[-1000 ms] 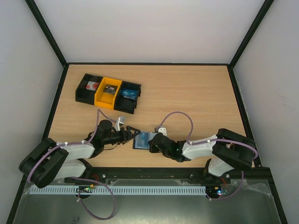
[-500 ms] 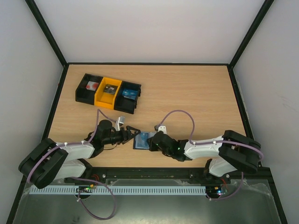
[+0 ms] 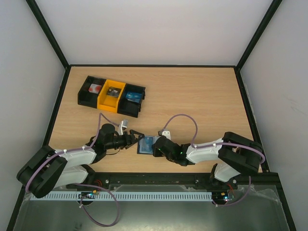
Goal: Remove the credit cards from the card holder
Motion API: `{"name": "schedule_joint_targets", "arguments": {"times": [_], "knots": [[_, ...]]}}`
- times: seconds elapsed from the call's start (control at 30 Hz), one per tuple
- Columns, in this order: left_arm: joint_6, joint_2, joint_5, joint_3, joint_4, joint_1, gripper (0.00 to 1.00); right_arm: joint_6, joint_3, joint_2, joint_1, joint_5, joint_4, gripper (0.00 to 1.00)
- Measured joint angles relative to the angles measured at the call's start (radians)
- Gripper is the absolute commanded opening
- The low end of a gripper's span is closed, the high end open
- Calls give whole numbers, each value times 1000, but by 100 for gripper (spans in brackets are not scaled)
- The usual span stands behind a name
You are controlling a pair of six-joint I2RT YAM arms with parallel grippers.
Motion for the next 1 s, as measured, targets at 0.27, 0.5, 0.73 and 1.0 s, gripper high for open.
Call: {"name": "schedule_joint_targets", "arguments": {"times": [0.27, 0.5, 0.73, 1.0], "knots": [[4, 13, 0, 0, -3, 0, 79, 0, 0, 16, 0, 13, 7, 5], [4, 38, 5, 0, 7, 0, 79, 0, 0, 32, 0, 17, 33, 5], [4, 63, 20, 0, 29, 0, 80, 0, -1, 32, 0, 17, 35, 5], [-3, 120, 42, 0, 77, -2, 80, 6, -11, 32, 0, 17, 55, 5]]}}
